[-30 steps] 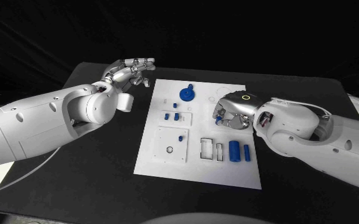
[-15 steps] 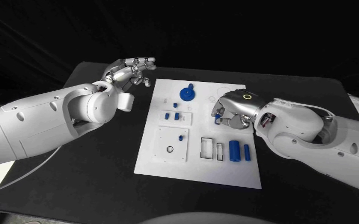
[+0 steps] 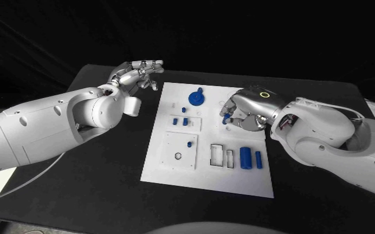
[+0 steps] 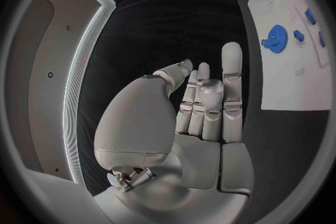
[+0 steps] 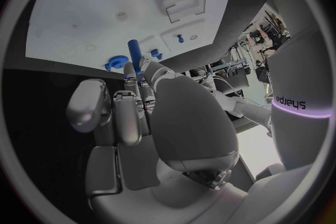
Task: Assemble the parts on the task board
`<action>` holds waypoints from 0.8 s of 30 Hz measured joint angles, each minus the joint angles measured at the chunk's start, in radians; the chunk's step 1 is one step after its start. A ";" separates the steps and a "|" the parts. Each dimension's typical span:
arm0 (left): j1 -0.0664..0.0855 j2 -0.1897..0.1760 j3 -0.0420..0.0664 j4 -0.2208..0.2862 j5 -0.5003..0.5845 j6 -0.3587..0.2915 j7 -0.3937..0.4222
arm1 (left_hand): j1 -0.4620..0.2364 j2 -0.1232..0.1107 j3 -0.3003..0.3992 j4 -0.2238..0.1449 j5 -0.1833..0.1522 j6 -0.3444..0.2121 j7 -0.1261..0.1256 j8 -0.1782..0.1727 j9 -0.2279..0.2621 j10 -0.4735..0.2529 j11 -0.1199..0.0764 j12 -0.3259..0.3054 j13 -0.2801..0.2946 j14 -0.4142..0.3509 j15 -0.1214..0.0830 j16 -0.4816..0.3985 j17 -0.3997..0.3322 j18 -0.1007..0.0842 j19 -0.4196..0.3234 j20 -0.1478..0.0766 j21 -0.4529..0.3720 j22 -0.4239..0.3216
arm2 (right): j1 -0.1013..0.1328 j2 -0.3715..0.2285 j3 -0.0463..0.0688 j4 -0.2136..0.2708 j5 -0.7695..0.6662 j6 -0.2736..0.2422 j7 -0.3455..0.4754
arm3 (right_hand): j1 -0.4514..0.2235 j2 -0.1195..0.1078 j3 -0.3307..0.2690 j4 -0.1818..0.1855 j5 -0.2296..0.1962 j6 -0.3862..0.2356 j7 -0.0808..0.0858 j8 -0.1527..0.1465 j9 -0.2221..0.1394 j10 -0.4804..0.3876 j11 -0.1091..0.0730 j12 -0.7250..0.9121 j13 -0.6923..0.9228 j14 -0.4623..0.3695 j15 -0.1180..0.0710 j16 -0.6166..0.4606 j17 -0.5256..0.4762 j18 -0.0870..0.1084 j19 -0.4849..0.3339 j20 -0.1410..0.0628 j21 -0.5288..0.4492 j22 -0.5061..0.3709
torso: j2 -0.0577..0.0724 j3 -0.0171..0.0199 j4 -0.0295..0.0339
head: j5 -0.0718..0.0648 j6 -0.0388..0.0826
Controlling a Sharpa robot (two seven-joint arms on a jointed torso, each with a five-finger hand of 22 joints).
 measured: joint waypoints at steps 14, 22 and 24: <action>0.000 0.010 0.000 -0.001 0.000 0.000 0.000 | 0.000 0.000 0.000 0.000 0.000 0.000 0.000 0.000 0.000 -0.004 -0.004 0.000 0.001 0.000 0.000 0.000 -0.001 0.000 0.000 0.000 0.000 0.000 | -0.040 0.140 0.001 0.041 0.053 -0.021 0.023 | 0.000 0.000 0.005 -0.005 0.001 0.000 0.000 -0.006 0.001 0.000 0.000 -0.005 0.002 0.000 0.000 0.000 0.000 0.000 0.000 0.000 0.000 0.000 | 0.000 0.0002 0.0000 | 0.047 -0.012; 0.000 0.013 0.000 -0.001 0.000 0.000 0.000 | 0.000 0.000 0.000 0.000 0.000 0.000 0.000 0.000 0.000 -0.004 -0.004 0.000 0.001 0.000 0.000 0.000 -0.001 0.000 0.000 0.000 0.000 0.000 | -0.110 0.236 -0.006 -0.022 0.054 -0.024 0.048 | 0.000 0.000 0.012 -0.012 0.003 0.003 0.003 -0.009 0.001 0.000 0.000 -0.009 -0.001 0.002 0.002 0.003 0.000 0.000 -0.004 -0.004 0.000 -0.002 | 0.001 0.0000 0.0006 | 0.084 -0.030; 0.000 0.014 0.000 -0.001 0.000 0.000 0.000 | 0.000 0.000 0.000 0.000 0.000 0.000 0.000 0.000 0.000 -0.004 -0.004 0.000 0.001 0.000 0.000 0.000 -0.001 0.000 0.000 0.000 0.000 0.000 | -0.124 0.256 -0.009 -0.035 0.054 -0.024 0.055 | 0.000 0.000 0.012 -0.012 0.003 0.003 0.004 -0.010 0.001 0.000 0.000 -0.010 -0.001 0.002 0.002 0.003 0.000 0.000 -0.004 -0.004 0.000 -0.002 | 0.002 0.0000 0.0006 | 0.091 -0.033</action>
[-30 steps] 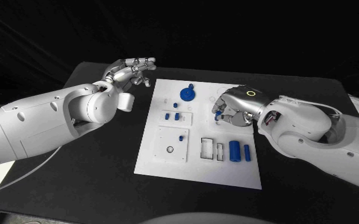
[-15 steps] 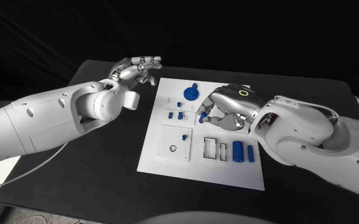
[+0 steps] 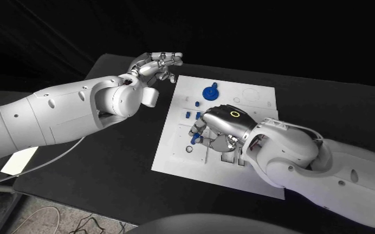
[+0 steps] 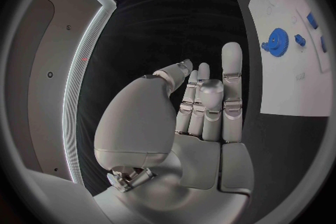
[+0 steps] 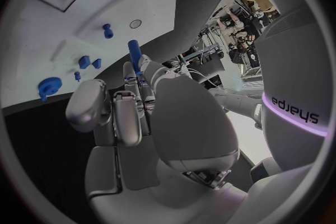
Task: Assemble the parts on the task board
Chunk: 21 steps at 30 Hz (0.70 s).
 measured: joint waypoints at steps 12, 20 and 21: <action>0.000 0.007 0.000 0.000 0.000 0.002 0.000 | 0.000 0.000 0.000 0.000 0.000 0.000 0.000 0.000 0.000 0.000 0.000 0.000 0.000 0.000 0.000 0.000 0.000 0.000 0.000 0.000 0.000 0.000 | -0.044 0.067 -0.011 -0.073 -0.002 0.002 0.029 | 0.000 0.000 0.010 -0.004 -0.001 0.000 0.000 -0.004 0.001 0.000 0.000 -0.008 0.001 0.000 0.000 0.000 0.000 0.000 0.000 0.000 0.000 -0.002 | 0.001 0.0007 0.0000 | 0.019 -0.014; 0.000 0.008 0.000 -0.001 0.000 0.003 0.000 | 0.000 0.000 0.000 0.000 0.000 0.000 0.000 0.000 0.000 0.000 0.000 0.000 0.000 0.000 0.000 0.000 0.000 0.000 0.000 0.000 0.000 0.000 | -0.049 0.069 -0.013 -0.079 -0.003 0.005 0.036 | -0.003 -0.003 0.010 -0.004 -0.001 0.000 0.000 -0.007 0.001 0.000 0.001 -0.010 0.004 0.000 0.000 0.000 0.000 0.000 0.000 0.000 0.000 -0.002 | 0.000 0.0012 -0.0007 | 0.020 -0.019; 0.000 0.008 0.000 -0.001 0.000 0.003 0.000 | 0.000 0.000 0.000 0.000 0.000 0.000 0.000 0.000 0.000 0.000 0.000 0.000 0.000 0.000 0.000 0.000 0.000 0.000 0.000 0.000 0.000 0.000 | -0.049 0.069 -0.013 -0.079 -0.004 0.005 0.036 | -0.003 -0.003 0.010 -0.004 -0.001 0.000 0.000 -0.008 0.001 0.000 0.001 -0.010 0.004 0.000 0.000 0.000 0.000 0.000 0.000 0.000 0.000 -0.002 | 0.000 0.0014 -0.0011 | 0.020 -0.019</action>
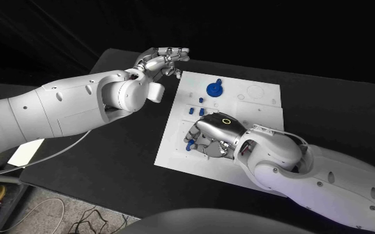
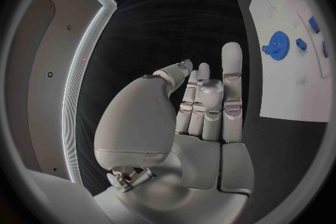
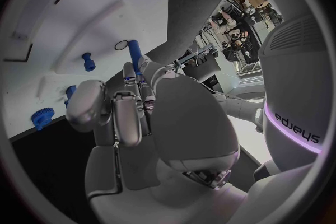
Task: Assemble the parts on the task board
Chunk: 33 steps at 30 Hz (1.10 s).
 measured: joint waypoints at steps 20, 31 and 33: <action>0.000 -0.001 0.000 -0.002 0.000 0.002 -0.001 | 0.000 0.000 0.000 0.000 0.000 0.000 0.000 0.000 0.000 0.000 0.000 0.000 0.000 0.000 0.000 0.000 0.000 0.000 0.000 0.000 0.000 0.000 | -0.002 -0.020 0.001 0.011 -0.023 -0.004 -0.002 | -0.010 -0.010 0.032 -0.032 0.003 -0.001 -0.001 0.005 -0.001 0.000 0.000 -0.005 -0.003 0.000 0.000 0.000 0.002 0.000 0.000 0.000 0.000 0.000 | 0.000 -0.0010 0.0005 | -0.004 -0.001; 0.000 -0.001 0.000 -0.002 0.000 0.004 -0.001 | 0.000 0.000 0.000 0.000 0.000 0.000 0.000 0.000 0.000 0.000 0.000 0.000 0.000 0.000 0.000 0.000 0.000 0.000 0.000 0.000 0.000 0.000 | -0.001 -0.019 0.002 0.009 -0.042 -0.009 -0.014 | -0.010 -0.010 0.031 -0.032 0.003 0.001 0.001 0.004 0.000 0.003 0.003 -0.005 -0.001 0.001 0.001 0.000 0.004 0.000 0.000 0.000 0.000 0.000 | 0.000 -0.0011 0.0005 | -0.005 -0.004; 0.000 -0.002 0.000 -0.002 0.000 0.004 -0.001 | 0.000 0.000 0.000 0.000 0.000 0.000 0.000 0.000 0.000 0.000 0.000 0.000 0.000 0.000 0.000 0.000 0.000 0.000 0.000 0.000 0.000 0.000 | -0.001 -0.019 0.002 0.009 -0.045 -0.010 -0.017 | -0.010 -0.010 0.031 -0.032 0.003 0.001 0.001 0.004 0.000 0.003 0.003 -0.005 -0.001 0.002 0.002 0.000 0.004 0.000 0.000 0.000 0.000 0.000 | 0.000 -0.0011 0.0005 | -0.005 -0.004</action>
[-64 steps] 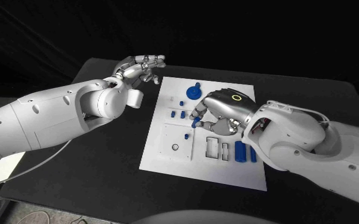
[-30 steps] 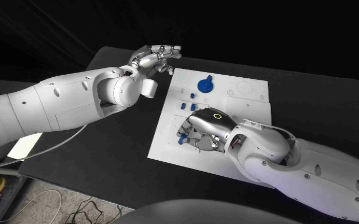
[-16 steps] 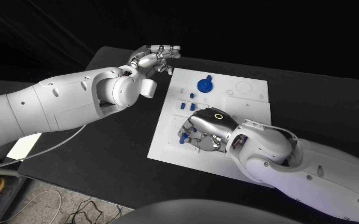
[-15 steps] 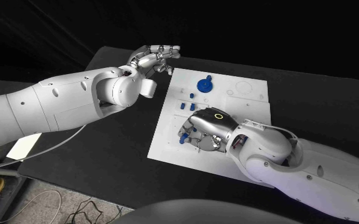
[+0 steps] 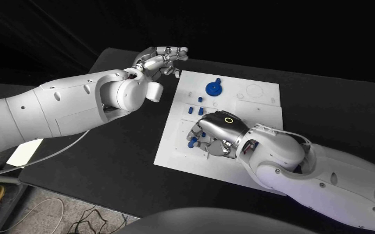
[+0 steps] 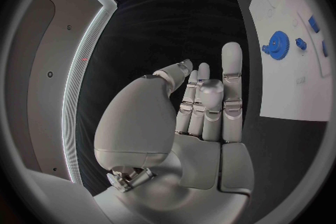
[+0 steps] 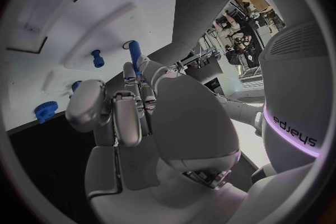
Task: Assemble the parts on the task board
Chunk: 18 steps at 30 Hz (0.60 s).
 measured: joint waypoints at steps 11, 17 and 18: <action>0.000 -0.001 0.000 0.000 0.000 0.001 -0.001 | 0.000 0.000 0.000 0.000 0.000 -0.002 0.002 0.000 0.000 -0.004 0.004 0.008 0.001 0.000 0.000 0.000 -0.002 0.000 0.000 0.000 0.000 0.000 | 0.000 -0.002 0.000 0.000 -0.011 0.000 -0.011 | 0.000 0.000 0.000 0.000 -0.001 0.000 0.000 -0.005 0.000 0.000 0.000 0.000 0.000 0.000 0.000 0.000 0.000 0.000 0.000 0.000 0.000 0.001 | 0.000 0.0004 0.0000 | -0.001 -0.001; 0.000 -0.001 0.000 0.000 0.000 0.001 -0.001 | 0.000 0.000 0.000 0.000 0.000 -0.004 0.004 0.000 0.000 -0.006 0.006 0.009 0.002 0.000 0.000 0.000 -0.003 0.000 0.000 0.000 0.000 0.000 | -0.001 -0.002 0.000 -0.002 -0.017 0.008 -0.020 | 0.000 0.000 0.003 -0.003 -0.004 0.000 0.000 -0.002 -0.001 0.000 0.000 -0.001 -0.002 0.000 0.000 0.000 0.000 0.000 0.000 0.000 0.000 0.001 | 0.000 0.0002 0.0000 | -0.001 -0.001; 0.000 -0.001 0.000 0.000 0.000 0.001 -0.001 | 0.000 0.000 0.000 0.000 0.000 -0.004 0.004 0.000 0.000 -0.006 0.006 0.009 0.002 0.000 0.000 0.000 -0.003 0.000 0.000 0.000 0.000 0.000 | -0.001 -0.002 0.000 -0.003 -0.018 0.011 -0.021 | 0.000 0.000 0.003 -0.003 -0.004 0.000 0.000 -0.002 -0.001 0.000 0.000 -0.001 -0.002 0.000 0.000 0.000 0.000 0.000 0.000 0.000 0.000 0.001 | 0.000 0.0002 0.0000 | -0.001 -0.001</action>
